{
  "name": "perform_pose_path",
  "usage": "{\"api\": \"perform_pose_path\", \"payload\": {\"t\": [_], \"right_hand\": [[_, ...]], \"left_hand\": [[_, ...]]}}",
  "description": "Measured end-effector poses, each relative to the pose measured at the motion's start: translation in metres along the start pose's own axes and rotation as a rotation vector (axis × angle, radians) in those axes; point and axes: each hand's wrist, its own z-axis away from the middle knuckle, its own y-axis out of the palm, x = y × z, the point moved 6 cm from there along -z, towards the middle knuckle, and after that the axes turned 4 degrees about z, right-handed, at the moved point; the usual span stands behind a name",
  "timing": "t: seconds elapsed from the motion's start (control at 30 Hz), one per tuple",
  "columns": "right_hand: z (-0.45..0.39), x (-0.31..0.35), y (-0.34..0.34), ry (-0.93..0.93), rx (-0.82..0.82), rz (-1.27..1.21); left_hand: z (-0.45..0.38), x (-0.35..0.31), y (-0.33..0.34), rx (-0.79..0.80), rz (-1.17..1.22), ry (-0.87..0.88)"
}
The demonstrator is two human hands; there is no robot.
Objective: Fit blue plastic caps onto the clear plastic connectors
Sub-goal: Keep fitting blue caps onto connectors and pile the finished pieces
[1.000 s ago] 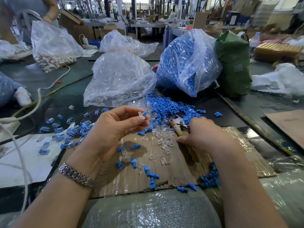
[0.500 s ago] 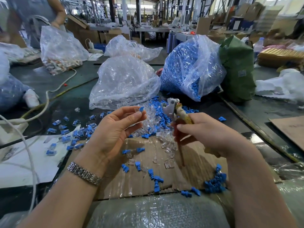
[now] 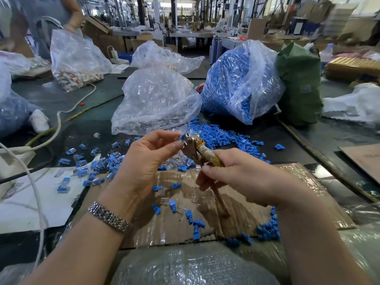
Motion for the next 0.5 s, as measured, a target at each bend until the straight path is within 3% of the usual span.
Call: {"api": "perform_pose_path", "payload": {"t": [0.5], "right_hand": [[-0.0084,-0.0075,0.0052,-0.004,0.000,0.036]], "left_hand": [[0.0017,-0.0036,0.0011,-0.040,-0.209,0.140]]}}
